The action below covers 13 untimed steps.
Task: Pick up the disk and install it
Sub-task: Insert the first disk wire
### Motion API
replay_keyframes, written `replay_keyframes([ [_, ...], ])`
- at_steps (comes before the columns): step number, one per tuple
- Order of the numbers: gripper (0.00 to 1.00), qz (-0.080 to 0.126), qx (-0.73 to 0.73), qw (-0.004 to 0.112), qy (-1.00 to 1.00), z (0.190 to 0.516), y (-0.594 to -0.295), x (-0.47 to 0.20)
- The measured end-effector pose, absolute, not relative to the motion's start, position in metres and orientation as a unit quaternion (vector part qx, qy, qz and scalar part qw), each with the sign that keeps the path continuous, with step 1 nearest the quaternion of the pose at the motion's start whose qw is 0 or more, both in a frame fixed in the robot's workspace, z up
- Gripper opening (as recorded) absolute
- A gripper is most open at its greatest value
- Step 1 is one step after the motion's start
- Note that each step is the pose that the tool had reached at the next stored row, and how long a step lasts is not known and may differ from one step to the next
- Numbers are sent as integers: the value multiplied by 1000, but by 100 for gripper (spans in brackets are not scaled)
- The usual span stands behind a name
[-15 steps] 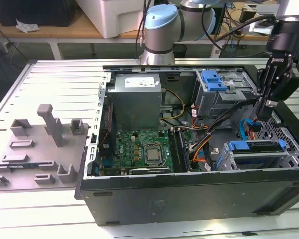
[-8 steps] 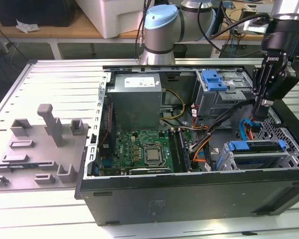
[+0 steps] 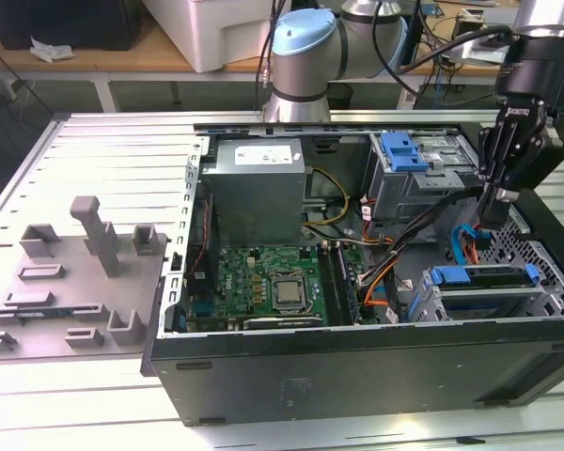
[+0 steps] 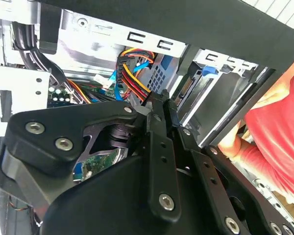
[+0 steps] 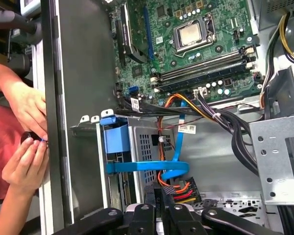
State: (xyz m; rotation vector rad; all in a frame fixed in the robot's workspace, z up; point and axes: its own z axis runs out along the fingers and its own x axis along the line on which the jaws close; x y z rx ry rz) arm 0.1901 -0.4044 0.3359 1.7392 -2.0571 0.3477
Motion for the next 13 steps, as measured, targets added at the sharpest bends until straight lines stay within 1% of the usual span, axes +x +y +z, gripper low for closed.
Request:
replay_keyframes([
  [13, 17, 117, 641, 188, -735, 339, -416, 187],
])
